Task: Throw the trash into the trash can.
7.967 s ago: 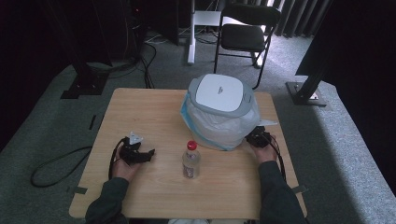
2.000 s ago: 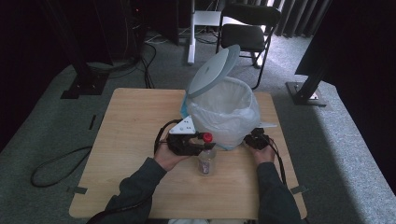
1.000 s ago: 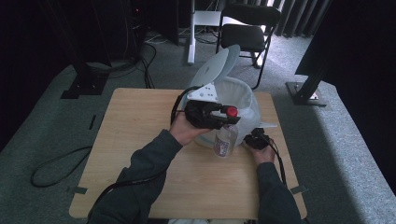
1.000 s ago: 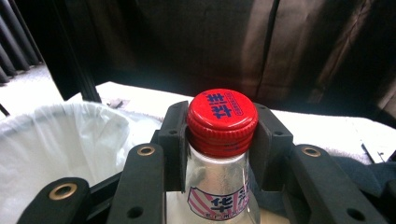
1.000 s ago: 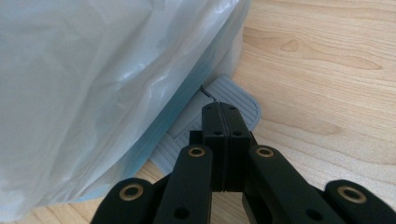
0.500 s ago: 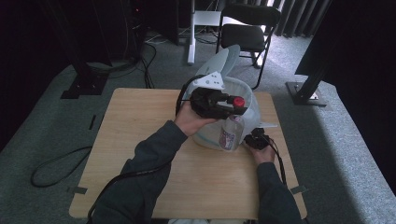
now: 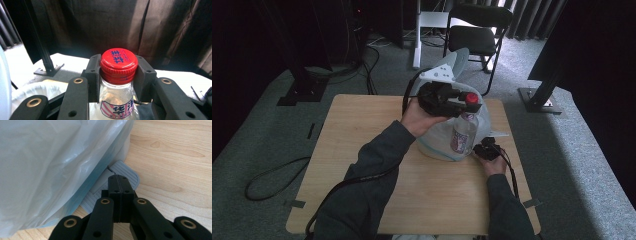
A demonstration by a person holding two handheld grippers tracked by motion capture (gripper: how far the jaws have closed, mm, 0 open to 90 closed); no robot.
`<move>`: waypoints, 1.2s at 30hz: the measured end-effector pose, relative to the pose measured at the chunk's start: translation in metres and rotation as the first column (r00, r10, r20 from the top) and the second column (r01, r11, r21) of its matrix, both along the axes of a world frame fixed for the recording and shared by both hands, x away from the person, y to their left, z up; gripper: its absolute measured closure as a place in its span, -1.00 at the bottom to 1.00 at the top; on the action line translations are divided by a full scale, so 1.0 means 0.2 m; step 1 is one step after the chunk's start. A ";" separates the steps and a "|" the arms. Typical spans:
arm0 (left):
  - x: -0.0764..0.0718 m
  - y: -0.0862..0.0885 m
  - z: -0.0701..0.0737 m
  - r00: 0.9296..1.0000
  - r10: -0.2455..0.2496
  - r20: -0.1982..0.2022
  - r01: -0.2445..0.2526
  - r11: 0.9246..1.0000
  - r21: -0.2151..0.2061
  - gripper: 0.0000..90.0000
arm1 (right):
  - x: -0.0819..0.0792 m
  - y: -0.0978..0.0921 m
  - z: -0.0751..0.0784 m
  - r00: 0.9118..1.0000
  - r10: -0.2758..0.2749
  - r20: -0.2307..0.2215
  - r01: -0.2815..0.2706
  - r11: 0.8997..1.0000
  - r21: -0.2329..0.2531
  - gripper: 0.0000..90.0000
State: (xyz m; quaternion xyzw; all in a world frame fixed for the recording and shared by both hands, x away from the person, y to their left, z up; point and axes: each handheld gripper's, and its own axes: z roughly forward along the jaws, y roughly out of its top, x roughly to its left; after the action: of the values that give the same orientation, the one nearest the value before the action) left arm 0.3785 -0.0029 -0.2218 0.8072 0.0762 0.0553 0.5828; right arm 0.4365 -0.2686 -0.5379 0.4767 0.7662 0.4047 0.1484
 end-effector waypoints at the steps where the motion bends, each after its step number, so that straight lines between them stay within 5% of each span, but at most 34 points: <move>1: 0.00 -0.01 0.02 1.000 0.000 0.004 0.000 1.000 0.000 0.39 | 0.00 0.00 0.00 1.000 0.000 -0.001 0.000 1.000 0.000 1.00; 11: 0.01 -0.05 0.16 1.000 0.007 0.030 -0.006 1.000 -0.019 0.39 | 0.00 0.00 0.00 1.000 -0.001 0.000 0.001 1.000 0.001 1.00; 21: 0.14 -0.12 0.30 0.996 0.073 0.050 -0.073 0.997 -0.014 0.39 | 0.00 0.00 0.00 1.000 0.000 0.000 0.000 1.000 0.003 1.00; 36: 0.27 -0.12 0.31 0.982 0.174 0.079 -0.176 0.984 0.015 0.39 | 0.00 0.00 0.00 1.000 0.001 0.003 -0.001 1.000 0.003 1.00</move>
State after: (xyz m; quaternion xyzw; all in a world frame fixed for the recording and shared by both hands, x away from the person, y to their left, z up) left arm 0.4332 -0.0268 -0.1603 0.8008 0.1235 0.1385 0.5694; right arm 0.4361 -0.2691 -0.5384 0.4759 0.7654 0.4069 0.1487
